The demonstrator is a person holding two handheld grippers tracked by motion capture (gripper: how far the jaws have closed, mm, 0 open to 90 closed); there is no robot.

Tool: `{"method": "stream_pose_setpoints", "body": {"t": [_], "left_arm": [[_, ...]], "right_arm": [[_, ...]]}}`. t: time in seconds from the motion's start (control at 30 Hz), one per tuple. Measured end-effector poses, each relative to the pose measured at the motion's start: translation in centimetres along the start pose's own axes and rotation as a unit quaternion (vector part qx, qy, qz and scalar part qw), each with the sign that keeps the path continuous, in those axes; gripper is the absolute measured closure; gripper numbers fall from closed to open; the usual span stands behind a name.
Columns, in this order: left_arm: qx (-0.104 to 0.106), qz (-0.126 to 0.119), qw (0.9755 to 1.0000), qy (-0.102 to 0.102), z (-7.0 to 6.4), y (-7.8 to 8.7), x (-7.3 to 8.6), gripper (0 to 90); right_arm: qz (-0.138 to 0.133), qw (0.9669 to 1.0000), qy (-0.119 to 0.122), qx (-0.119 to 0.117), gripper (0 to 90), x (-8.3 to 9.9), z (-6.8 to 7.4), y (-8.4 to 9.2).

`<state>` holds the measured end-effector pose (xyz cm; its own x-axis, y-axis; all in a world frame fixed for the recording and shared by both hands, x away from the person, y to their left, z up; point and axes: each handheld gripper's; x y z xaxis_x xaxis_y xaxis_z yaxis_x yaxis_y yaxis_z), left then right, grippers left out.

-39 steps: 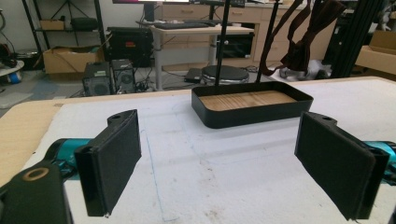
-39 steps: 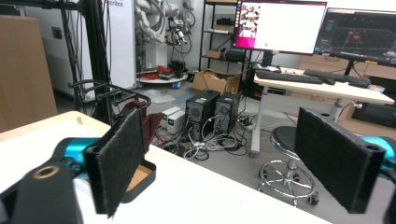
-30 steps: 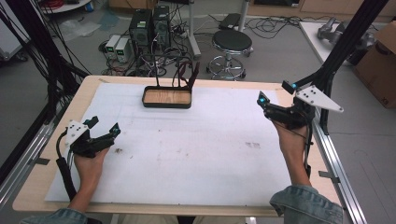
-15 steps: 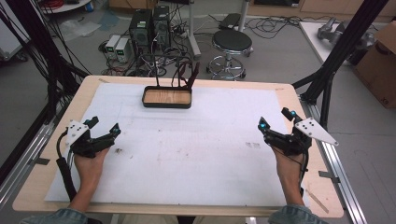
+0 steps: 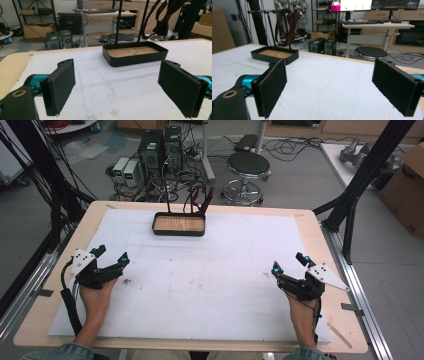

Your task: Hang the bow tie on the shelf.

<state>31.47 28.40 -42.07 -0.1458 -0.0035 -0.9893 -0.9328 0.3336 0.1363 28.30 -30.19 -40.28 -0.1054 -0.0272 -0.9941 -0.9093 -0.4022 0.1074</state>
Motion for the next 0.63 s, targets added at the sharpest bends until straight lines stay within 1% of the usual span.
{"method": "stream_pose_setpoints", "body": {"t": [0.07, 0.13, 0.2, 0.27, 0.37, 0.5, 0.6, 0.63], "left_arm": [[0.000, 0.001, 1.0000, 0.001, 0.0, 0.0, 0.0, 14.6], [0.000, 0.000, 1.0000, 0.000, 0.0, 0.0, 0.0, 14.6], [0.000, 0.001, 1.0000, 0.000, 0.0, 0.0, 0.0, 14.6], [0.000, 0.001, 1.0000, 0.000, 0.0, 0.0, 0.0, 14.6], [0.001, 0.001, 1.0000, 0.001, -0.1, 0.0, 0.0, 14.6], [0.001, 0.003, 1.0000, -0.001, -0.1, 0.0, 0.0, 14.6], [0.001, 0.002, 1.0000, -0.001, -0.1, -0.1, 0.0, 14.6], [0.001, 0.002, 1.0000, -0.001, -0.1, -0.1, 0.0, 14.6]], "right_arm": [[0.005, 1.0000, 0.000, -0.005, 11.6, 0.5, 0.1, 0.0], [0.015, 0.9999, -0.001, -0.005, 11.5, 1.1, 0.2, 0.0], [0.040, 0.9992, 0.001, -0.007, 10.8, 1.3, 0.3, -0.1], [0.052, 0.9986, 0.003, -0.010, 10.8, 1.4, 0.5, -0.3], [0.053, 0.9984, 0.016, -0.010, 10.8, 1.5, 0.8, -0.5], [0.060, 0.9981, 0.013, -0.010, 10.8, 1.5, 0.8, -0.6], [0.055, 0.9984, 0.008, -0.009, 10.8, 1.5, 0.8, -0.5], [0.052, 0.9985, 0.012, -0.008, 10.8, 1.4, 0.7, -0.4]]}}
Point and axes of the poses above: each handheld gripper's, and its own axes: y roughly backward along the jaws, x roughly out of its underside, z roughly to its left, and after that the axes turned 1 degree about y, right-handed
